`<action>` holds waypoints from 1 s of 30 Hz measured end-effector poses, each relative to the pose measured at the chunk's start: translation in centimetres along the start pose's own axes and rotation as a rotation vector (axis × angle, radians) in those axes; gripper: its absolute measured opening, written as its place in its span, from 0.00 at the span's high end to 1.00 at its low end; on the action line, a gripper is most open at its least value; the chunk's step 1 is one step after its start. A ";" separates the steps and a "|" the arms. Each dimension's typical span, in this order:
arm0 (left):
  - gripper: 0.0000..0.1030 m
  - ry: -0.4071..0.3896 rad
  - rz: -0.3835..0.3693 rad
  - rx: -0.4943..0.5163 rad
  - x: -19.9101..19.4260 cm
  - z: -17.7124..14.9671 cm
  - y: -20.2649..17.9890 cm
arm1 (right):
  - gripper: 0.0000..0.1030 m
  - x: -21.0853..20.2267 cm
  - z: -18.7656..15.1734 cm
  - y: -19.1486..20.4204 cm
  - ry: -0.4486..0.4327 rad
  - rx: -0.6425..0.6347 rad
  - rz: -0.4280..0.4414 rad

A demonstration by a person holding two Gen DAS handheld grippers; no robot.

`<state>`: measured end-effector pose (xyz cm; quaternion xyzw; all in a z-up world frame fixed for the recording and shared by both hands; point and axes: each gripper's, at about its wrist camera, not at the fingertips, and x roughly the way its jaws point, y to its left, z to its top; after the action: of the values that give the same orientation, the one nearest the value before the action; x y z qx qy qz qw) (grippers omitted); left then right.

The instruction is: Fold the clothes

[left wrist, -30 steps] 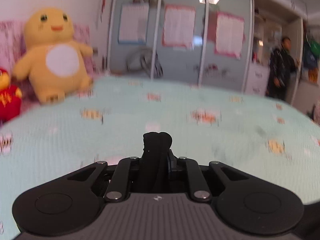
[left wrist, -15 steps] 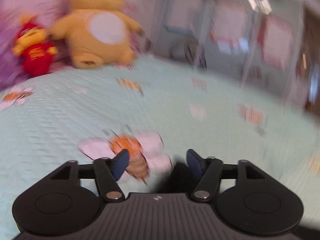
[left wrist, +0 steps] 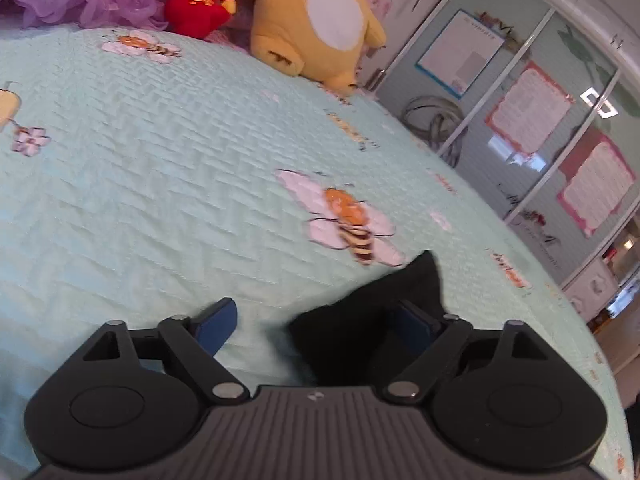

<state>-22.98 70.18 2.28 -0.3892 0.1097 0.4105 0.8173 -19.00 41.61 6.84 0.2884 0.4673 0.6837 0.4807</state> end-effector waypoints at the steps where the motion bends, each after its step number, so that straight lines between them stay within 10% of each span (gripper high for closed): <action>1: 0.27 0.024 -0.034 -0.002 0.6 0.0 -0.4 | 0.36 0.0 0.0 0.0 0.001 0.000 -0.001; 4: 0.86 0.097 -0.091 0.018 1.9 0.2 -1.4 | 0.36 0.1 0.0 0.2 0.004 -0.004 -0.004; 12: 0.63 0.067 -0.007 0.153 4.7 1.3 -1.0 | 0.36 0.2 0.0 0.1 0.009 -0.008 -0.013; 16: 0.50 0.010 -0.034 -0.003 3.7 0.8 0.0 | 0.36 0.3 0.0 0.1 0.013 -0.011 -0.016; 22: 0.45 -0.068 0.122 -0.161 -2.7 1.0 -0.3 | 0.36 0.1 0.1 0.6 0.005 -0.023 -0.024; 30: 0.44 -0.022 -0.152 0.094 -9.1 -8.7 -10.1 | 0.35 -6.1 1.8 6.4 -0.214 -0.212 -0.171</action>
<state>-19.93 54.89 6.54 -0.3528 0.0900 0.3459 0.8647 -17.67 35.95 13.75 0.2667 0.3615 0.6512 0.6117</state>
